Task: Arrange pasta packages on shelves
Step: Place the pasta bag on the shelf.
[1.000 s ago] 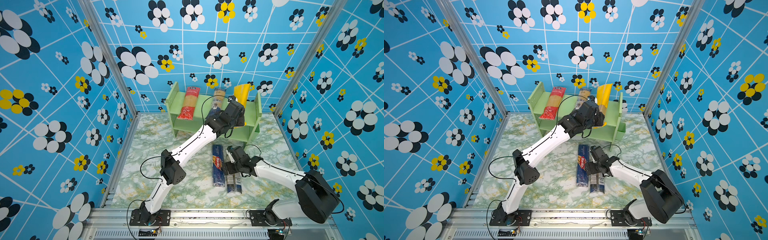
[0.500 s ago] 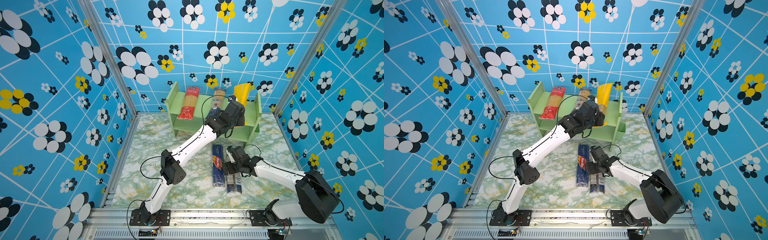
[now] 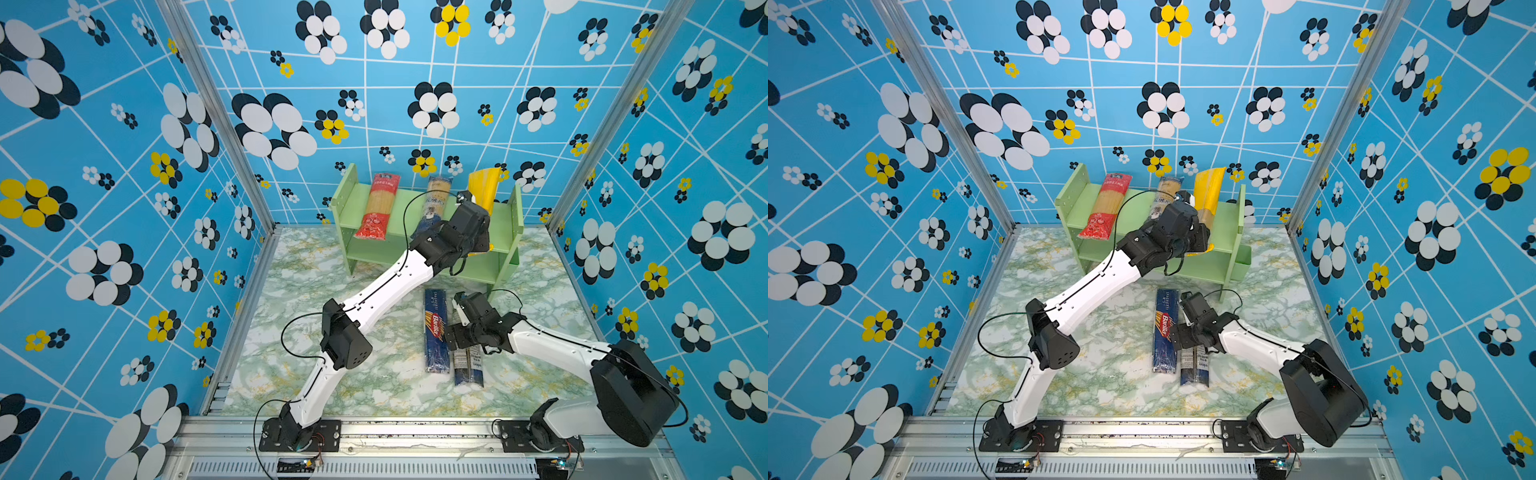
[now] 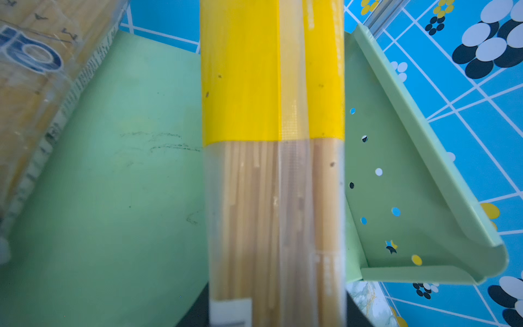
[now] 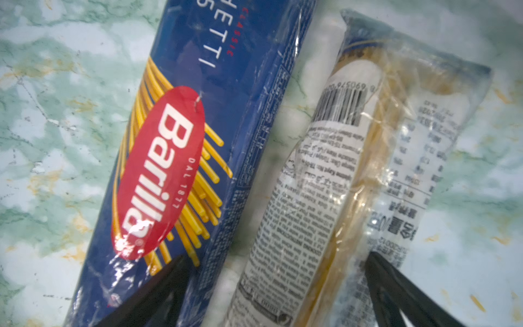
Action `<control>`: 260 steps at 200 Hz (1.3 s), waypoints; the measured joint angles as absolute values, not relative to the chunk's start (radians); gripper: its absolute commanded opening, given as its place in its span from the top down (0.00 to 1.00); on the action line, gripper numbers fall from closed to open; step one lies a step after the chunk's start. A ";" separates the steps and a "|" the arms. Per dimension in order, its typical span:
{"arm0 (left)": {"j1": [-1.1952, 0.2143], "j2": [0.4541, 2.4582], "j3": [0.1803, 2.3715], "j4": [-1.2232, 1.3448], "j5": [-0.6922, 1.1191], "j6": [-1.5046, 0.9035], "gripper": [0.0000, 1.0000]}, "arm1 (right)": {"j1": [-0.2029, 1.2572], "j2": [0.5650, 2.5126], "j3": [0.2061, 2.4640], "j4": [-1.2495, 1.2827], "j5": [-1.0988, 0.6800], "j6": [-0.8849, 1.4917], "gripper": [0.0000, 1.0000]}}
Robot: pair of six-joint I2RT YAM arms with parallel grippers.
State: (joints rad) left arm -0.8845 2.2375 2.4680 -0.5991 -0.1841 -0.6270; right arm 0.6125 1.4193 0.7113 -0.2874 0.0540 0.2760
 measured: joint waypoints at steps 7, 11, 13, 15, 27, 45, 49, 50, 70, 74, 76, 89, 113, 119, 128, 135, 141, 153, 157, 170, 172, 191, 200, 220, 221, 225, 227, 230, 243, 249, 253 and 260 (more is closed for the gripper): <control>-0.884 2.238 2.468 -0.599 -0.184 -0.627 0.58 | 0.612 1.419 0.711 -0.288 0.054 0.276 0.01; -0.884 2.238 2.468 -0.599 -0.184 -0.627 0.54 | 0.612 1.419 0.711 -0.288 0.054 0.276 0.01; -0.884 2.238 2.468 -0.599 -0.184 -0.627 0.53 | 0.612 1.419 0.711 -0.287 0.054 0.276 0.01; -0.884 2.238 2.468 -0.599 -0.184 -0.626 0.53 | 0.612 1.419 0.711 -0.288 0.054 0.276 0.01; -0.884 2.238 2.468 -0.597 -0.187 -0.627 0.52 | 0.612 1.419 0.711 -0.287 0.054 0.276 0.01; -0.884 2.238 2.468 -0.597 -0.189 -0.627 0.50 | 0.612 1.419 0.711 -0.287 0.054 0.276 0.01; -0.884 2.239 2.468 -0.597 -0.191 -0.627 0.49 | 0.612 1.419 0.711 -0.288 0.054 0.276 0.01; -0.884 2.239 2.468 -0.596 -0.191 -0.627 0.49 | 0.612 1.419 0.711 -0.288 0.054 0.276 0.01; -0.884 2.241 2.468 -0.571 -0.199 -0.625 0.49 | 0.612 1.419 0.711 -0.288 0.054 0.276 0.01; -0.884 2.241 2.468 -0.568 -0.200 -0.624 0.49 | 0.612 1.419 0.711 -0.287 0.054 0.276 0.01; -0.884 2.241 2.468 -0.565 -0.200 -0.624 0.49 | 0.612 1.419 0.711 -0.288 0.054 0.276 0.01; -0.884 2.242 2.468 -0.551 -0.203 -0.624 0.48 | 0.612 1.419 0.711 -0.288 0.054 0.276 0.01; -0.884 2.243 2.468 -0.541 -0.203 -0.624 0.48 | 0.612 1.419 0.711 -0.288 0.054 0.276 0.01; -0.884 2.244 2.468 -0.537 -0.204 -0.624 0.48 | 0.612 1.419 0.711 -0.288 0.054 0.276 0.01; -0.884 2.244 2.468 -0.531 -0.204 -0.624 0.47 | 0.612 1.419 0.711 -0.288 0.054 0.276 0.01; -0.884 2.244 2.468 -0.529 -0.204 -0.624 0.47 | 0.612 1.419 0.711 -0.288 0.054 0.276 0.01; -0.884 2.245 2.468 -0.528 -0.204 -0.624 0.48 | 0.612 1.419 0.711 -0.287 0.054 0.276 0.01; -0.884 2.244 2.468 -0.526 -0.204 -0.624 0.48 | 0.612 1.419 0.711 -0.288 0.054 0.276 0.01; -0.884 2.244 2.468 -0.525 -0.204 -0.624 0.49 | 0.612 1.419 0.711 -0.288 0.054 0.276 0.01; -0.884 2.244 2.468 -0.523 -0.203 -0.624 0.49 | 0.612 1.419 0.711 -0.288 0.054 0.276 0.01; -0.884 2.244 2.468 -0.523 -0.203 -0.624 0.49 | 0.612 1.419 0.711 -0.287 0.054 0.276 0.01; -0.884 2.245 2.468 -0.522 -0.203 -0.624 0.48 | 0.612 1.419 0.711 -0.288 0.054 0.276 0.01; -0.884 2.245 2.468 -0.521 -0.203 -0.624 0.48 | 0.612 1.419 0.711 -0.288 0.054 0.276 0.01; -0.884 2.244 2.468 -0.518 -0.202 -0.624 0.48 | 0.612 1.419 0.711 -0.288 0.054 0.276 0.01; -0.884 2.244 2.468 -0.518 -0.202 -0.624 0.48 | 0.612 1.419 0.711 -0.288 0.054 0.276 0.01; -0.884 2.245 2.468 -0.517 -0.201 -0.624 0.48 | 0.612 1.419 0.711 -0.288 0.054 0.276 0.01; -0.884 2.245 2.468 -0.517 -0.201 -0.624 0.48 | 0.612 1.419 0.711 -0.288 0.054 0.276 0.01; -0.884 2.244 2.468 -0.516 -0.199 -0.624 0.47 | 0.612 1.419 0.711 -0.288 0.054 0.276 0.01; -0.884 2.245 2.468 -0.515 -0.194 -0.624 0.46 | 0.612 1.419 0.711 -0.288 0.054 0.276 0.01; -0.884 2.244 2.468 -0.514 -0.191 -0.624 0.45 | 0.612 1.419 0.711 -0.288 0.054 0.276 0.01; -0.884 2.245 2.468 -0.512 -0.189 -0.624 0.44 | 0.612 1.419 0.711 -0.288 0.054 0.276 0.01; -0.885 2.245 2.468 -0.503 -0.186 -0.624 0.42 | 0.612 1.419 0.711 -0.288 0.054 0.276 0.01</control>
State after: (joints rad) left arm -0.8852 2.2448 2.4676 -0.5026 -0.1864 -0.6239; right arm 0.6125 1.4193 0.7113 -0.2878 0.0540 0.2760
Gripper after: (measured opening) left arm 0.555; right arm 0.991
